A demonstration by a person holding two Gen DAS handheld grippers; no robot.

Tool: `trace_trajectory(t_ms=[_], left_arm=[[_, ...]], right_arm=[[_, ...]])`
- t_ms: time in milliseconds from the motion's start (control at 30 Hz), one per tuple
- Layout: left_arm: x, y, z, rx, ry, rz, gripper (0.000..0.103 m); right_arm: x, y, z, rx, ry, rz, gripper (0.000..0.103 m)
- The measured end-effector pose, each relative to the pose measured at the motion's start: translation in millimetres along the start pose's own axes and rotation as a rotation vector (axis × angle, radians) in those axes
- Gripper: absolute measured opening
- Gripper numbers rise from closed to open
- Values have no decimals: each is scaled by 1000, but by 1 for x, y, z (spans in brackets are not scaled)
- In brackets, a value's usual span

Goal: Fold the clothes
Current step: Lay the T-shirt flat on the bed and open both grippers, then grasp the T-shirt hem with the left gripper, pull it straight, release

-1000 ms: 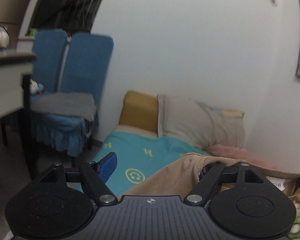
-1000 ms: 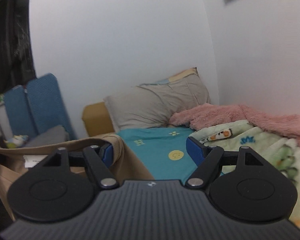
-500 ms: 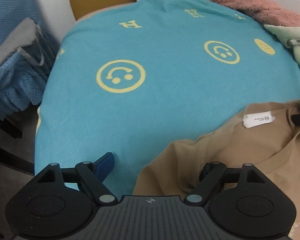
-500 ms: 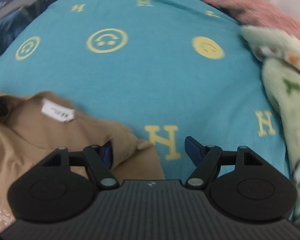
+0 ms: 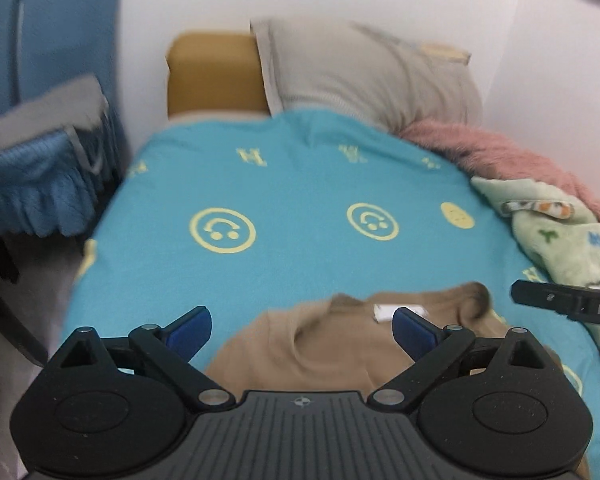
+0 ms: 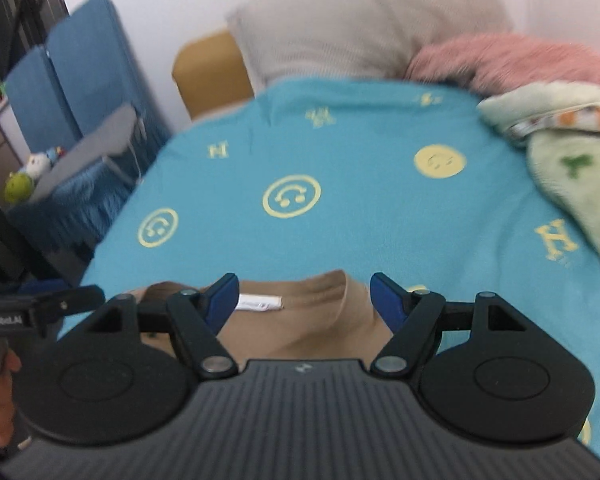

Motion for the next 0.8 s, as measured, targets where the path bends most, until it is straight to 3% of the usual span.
trace_trajectory(t_ms=[267, 400, 633, 800], left_arm=[[33, 181, 71, 144, 6, 4, 98], [29, 254, 124, 183, 47, 13, 98], [3, 324, 207, 139, 167, -20, 98], [-18, 321, 213, 113, 259, -39, 98]], right_arm=[[-24, 169, 53, 173, -55, 0, 74], [-35, 251, 82, 228, -35, 8, 74], [-48, 353, 132, 293, 1, -16, 74], [-42, 366, 151, 314, 11, -19, 74]])
Point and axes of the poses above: each gripper's, at about its wrist camera, not at the fingertips, and y roughly against the way its jaws point, x to its right, z to its underside, the point moved 9 cm from there along -y, roughly the way its jaws point, and after that the axes turned 2 degrees about y, right-handed, at the moved point
